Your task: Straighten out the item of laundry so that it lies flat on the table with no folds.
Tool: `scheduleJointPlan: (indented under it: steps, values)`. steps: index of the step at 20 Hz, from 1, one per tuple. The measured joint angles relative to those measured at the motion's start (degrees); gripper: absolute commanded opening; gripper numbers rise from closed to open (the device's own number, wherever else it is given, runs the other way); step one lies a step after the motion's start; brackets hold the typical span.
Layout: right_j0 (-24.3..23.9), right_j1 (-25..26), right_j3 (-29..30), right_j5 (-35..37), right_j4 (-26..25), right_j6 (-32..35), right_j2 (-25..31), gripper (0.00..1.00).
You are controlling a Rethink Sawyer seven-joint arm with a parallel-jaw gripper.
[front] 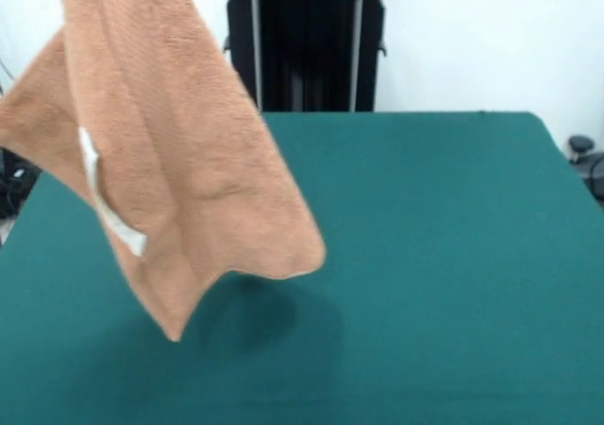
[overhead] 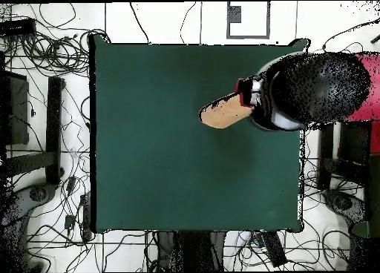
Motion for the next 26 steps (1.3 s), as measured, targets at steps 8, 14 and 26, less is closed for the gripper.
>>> scheduleJointPlan:
  steps: [8, 14, 26]
  values:
    - [2.7, 0.0, 1.8, -5.0, 0.0, 0.0, -1.1, 0.0]
    - [4.1, 0.0, 2.8, -7.6, 0.0, 0.0, -2.8, 0.0]
    - [5.3, 0.0, 3.0, -8.4, -0.3, 0.0, -5.7, 0.0]
